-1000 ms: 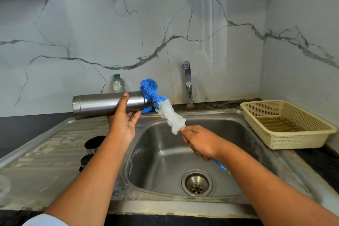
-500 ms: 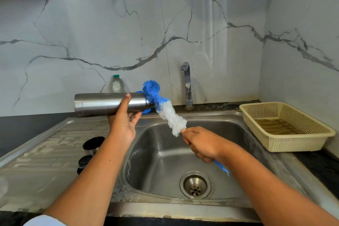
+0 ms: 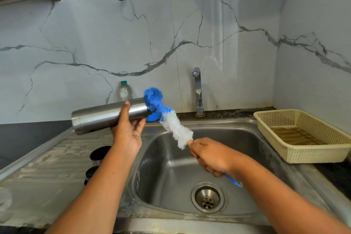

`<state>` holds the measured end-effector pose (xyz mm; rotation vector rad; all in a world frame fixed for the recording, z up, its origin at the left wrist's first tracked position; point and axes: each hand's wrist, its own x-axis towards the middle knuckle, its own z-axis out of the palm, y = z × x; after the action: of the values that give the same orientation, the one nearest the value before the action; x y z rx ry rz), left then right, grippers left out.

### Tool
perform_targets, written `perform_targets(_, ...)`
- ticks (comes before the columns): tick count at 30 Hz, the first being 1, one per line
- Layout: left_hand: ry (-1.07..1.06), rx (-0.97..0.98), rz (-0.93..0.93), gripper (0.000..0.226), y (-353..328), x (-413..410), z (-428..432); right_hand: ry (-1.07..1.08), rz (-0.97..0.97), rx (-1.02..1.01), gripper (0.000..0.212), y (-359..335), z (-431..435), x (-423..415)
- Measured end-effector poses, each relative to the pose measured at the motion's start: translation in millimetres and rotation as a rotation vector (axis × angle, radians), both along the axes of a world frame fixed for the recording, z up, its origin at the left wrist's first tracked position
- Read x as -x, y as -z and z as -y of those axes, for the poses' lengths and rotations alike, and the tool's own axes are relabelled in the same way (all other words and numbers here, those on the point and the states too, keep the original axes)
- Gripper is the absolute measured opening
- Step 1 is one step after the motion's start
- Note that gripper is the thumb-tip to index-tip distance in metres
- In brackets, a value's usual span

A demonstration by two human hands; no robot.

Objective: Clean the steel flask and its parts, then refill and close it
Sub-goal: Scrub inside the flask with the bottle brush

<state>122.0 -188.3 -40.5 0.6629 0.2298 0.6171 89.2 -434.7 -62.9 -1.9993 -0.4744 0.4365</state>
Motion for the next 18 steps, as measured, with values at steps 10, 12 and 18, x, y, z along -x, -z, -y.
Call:
perform_targets(10,-0.012,0.034,0.057,0.057,-2.0,1.3,-1.3,0.033,-0.06,-0.069,0.034,0.1,-9.7,4.7)
perform_targets(12,0.012,0.012,0.037,0.048,-0.9,0.3,5.2,0.058,-0.094,-0.125,0.033,-2.3,-15.7,7.3)
perform_targets(18,0.026,0.049,0.094,0.051,-3.2,-1.1,-0.1,0.101,-0.289,-0.317,0.027,-6.2,-22.7,19.5)
